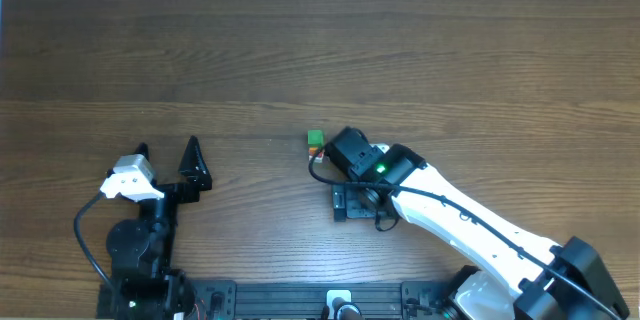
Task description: Stack Cubes
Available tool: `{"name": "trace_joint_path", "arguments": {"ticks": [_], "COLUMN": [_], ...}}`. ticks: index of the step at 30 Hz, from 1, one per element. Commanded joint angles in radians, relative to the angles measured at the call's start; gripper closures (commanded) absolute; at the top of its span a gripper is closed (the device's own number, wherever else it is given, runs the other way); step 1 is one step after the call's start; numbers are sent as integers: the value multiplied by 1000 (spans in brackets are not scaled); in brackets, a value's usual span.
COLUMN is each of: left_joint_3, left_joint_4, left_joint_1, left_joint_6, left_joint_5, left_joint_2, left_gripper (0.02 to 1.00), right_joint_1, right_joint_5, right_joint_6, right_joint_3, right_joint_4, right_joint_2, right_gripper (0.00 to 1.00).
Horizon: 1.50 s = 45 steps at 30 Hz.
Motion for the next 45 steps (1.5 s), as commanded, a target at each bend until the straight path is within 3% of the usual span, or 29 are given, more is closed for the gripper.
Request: {"name": "trace_joint_path", "arguments": {"ticks": [1, 12, 29, 39, 45], "left_joint_3": [-5, -5, -5, -5, -5], "left_joint_4": [-3, -3, -3, -3, -3], "left_joint_1": [5, 5, 5, 5, 5], "left_joint_6": [14, 14, 14, 14, 14], "left_joint_5": [6, 6, 6, 6, 6], "left_joint_2": [-7, -7, -7, -7, -7], "left_gripper": [20, 18, 18, 18, 18], "right_joint_1": [-27, -31, -38, -38, -38], "right_joint_5": [-11, -25, 26, 28, 28], "right_joint_6": [2, 3, 22, 22, 22], "right_joint_3": [-77, -184, -185, -185, -185], "right_joint_4": [53, 160, 190, 214, 227], "right_joint_2": [-17, -17, 13, 54, 56], "right_gripper": [9, 49, 327, 417, 540]}}
